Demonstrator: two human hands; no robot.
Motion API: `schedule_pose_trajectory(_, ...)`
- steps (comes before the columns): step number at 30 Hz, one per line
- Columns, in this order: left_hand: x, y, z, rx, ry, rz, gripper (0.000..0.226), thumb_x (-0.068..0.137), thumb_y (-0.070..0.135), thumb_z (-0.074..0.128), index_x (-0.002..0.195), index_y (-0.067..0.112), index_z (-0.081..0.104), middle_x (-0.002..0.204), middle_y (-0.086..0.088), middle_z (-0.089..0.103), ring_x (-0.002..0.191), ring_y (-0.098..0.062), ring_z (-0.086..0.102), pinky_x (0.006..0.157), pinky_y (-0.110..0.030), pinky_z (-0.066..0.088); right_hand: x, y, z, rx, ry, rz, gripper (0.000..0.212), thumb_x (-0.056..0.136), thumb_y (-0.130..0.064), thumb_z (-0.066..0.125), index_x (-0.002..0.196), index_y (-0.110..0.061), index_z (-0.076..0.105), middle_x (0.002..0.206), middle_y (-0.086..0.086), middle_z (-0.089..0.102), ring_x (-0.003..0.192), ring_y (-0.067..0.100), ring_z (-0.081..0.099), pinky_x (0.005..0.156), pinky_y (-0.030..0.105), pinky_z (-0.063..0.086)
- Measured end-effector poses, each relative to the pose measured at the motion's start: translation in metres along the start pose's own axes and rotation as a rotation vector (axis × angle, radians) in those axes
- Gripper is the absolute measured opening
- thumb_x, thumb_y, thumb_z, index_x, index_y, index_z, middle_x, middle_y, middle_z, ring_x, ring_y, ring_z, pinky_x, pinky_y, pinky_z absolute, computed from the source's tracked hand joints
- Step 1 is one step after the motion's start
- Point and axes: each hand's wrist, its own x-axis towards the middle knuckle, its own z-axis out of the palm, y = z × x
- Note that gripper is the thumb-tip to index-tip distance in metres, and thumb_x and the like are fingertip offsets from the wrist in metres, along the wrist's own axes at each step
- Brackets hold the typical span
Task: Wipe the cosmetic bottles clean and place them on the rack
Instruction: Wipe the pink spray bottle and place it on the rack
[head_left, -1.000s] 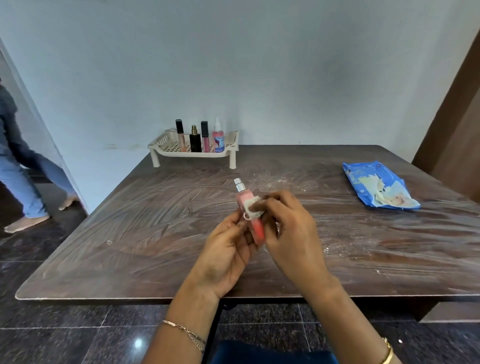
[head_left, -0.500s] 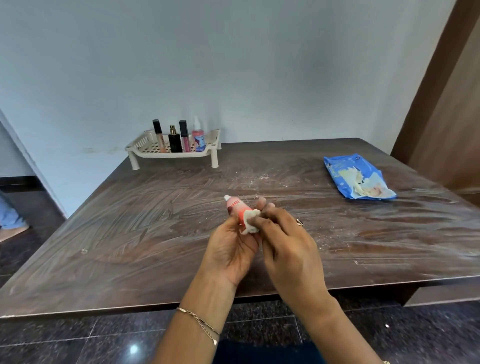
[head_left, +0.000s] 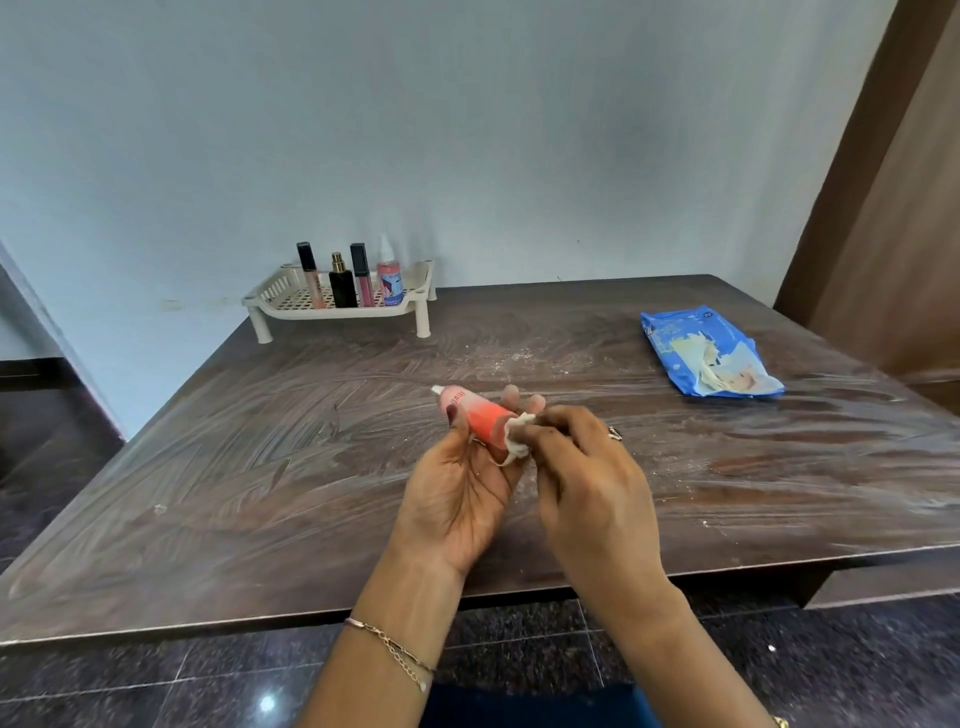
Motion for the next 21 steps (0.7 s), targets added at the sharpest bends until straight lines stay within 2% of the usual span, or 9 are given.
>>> schedule_pose_trajectory(2,-0.003,0.001,-0.002,0.113,-0.039,0.059,0.043,0.098,0.026,0.04,0.132,0.0,0.042,0.13,-0.024,0.055,0.099,-0.032,0.067,0.085,-0.048,0.056,0.002,0.002,0.002,0.054,0.039,0.047,0.024,0.078,0.001,0.068,0.1,-0.011,0.071,0.101,0.001,0.064,0.082,0.019,0.065,0.063,0.033,0.056)
schedule_pose_trajectory(4,-0.006,0.002,-0.006,0.211,-0.052,0.125,0.037,0.095,0.023,0.042,0.13,0.009,0.046,0.121,-0.018,0.061,0.093,-0.027,0.069,0.086,-0.051,0.053,0.003,0.003,0.005,0.08,0.052,0.078,0.025,0.078,0.002,0.069,0.099,-0.011,0.071,0.1,-0.001,0.064,0.083,0.015,0.064,0.066,0.033,0.056)
schedule_pose_trajectory(8,-0.012,0.006,-0.01,0.366,-0.027,0.184,0.025,0.095,0.02,0.044,0.117,0.014,0.054,0.111,-0.014,0.065,0.093,-0.025,0.067,0.083,-0.05,0.054,0.012,0.004,0.005,0.17,0.112,0.136,0.028,0.077,0.005,0.07,0.1,-0.011,0.072,0.099,-0.002,0.063,0.085,0.009,0.062,0.07,0.029,0.054)
schedule_pose_trajectory(13,-0.02,-0.001,-0.004,0.585,-0.113,0.152,0.035,0.092,0.022,0.045,0.126,0.019,0.054,0.108,-0.004,0.07,0.093,-0.014,0.068,0.083,-0.041,0.054,0.028,-0.009,0.01,0.105,0.002,-0.069,0.023,0.085,-0.01,0.065,0.108,-0.007,0.069,0.107,0.007,0.063,0.086,0.021,0.064,0.064,0.034,0.055)
schedule_pose_trajectory(15,-0.021,-0.002,-0.005,0.676,-0.113,0.122,0.032,0.093,0.026,0.045,0.123,0.023,0.057,0.111,-0.004,0.069,0.096,-0.017,0.066,0.086,-0.045,0.053,0.036,-0.009,0.009,0.037,-0.015,-0.117,0.024,0.085,-0.01,0.062,0.108,-0.006,0.068,0.109,0.01,0.062,0.081,0.026,0.064,0.058,0.036,0.055)
schedule_pose_trajectory(16,-0.021,-0.002,-0.007,0.725,-0.104,0.114,0.031,0.091,0.029,0.047,0.12,0.025,0.058,0.111,-0.005,0.067,0.097,-0.019,0.064,0.084,-0.042,0.056,0.042,-0.008,0.008,0.0,-0.025,-0.137,0.025,0.081,-0.007,0.066,0.107,-0.005,0.068,0.109,0.011,0.062,0.078,0.028,0.064,0.056,0.036,0.055)
schedule_pose_trajectory(19,-0.019,0.001,-0.012,0.787,-0.055,0.154,0.033,0.083,0.031,0.054,0.115,0.023,0.06,0.096,-0.007,0.062,0.087,-0.022,0.058,0.074,-0.032,0.056,0.059,-0.007,0.001,-0.113,-0.109,-0.207,0.031,0.071,0.0,0.077,0.1,-0.006,0.069,0.107,0.009,0.062,0.079,0.026,0.061,0.053,0.03,0.049)
schedule_pose_trajectory(21,-0.017,0.006,-0.014,0.857,-0.035,0.206,0.034,0.087,0.03,0.053,0.119,0.019,0.058,0.086,-0.005,0.058,0.08,-0.019,0.055,0.078,-0.033,0.055,0.063,-0.012,-0.003,-0.193,-0.168,-0.254,0.028,0.068,0.001,0.078,0.094,-0.007,0.07,0.105,0.007,0.062,0.079,0.022,0.059,0.052,0.024,0.042)
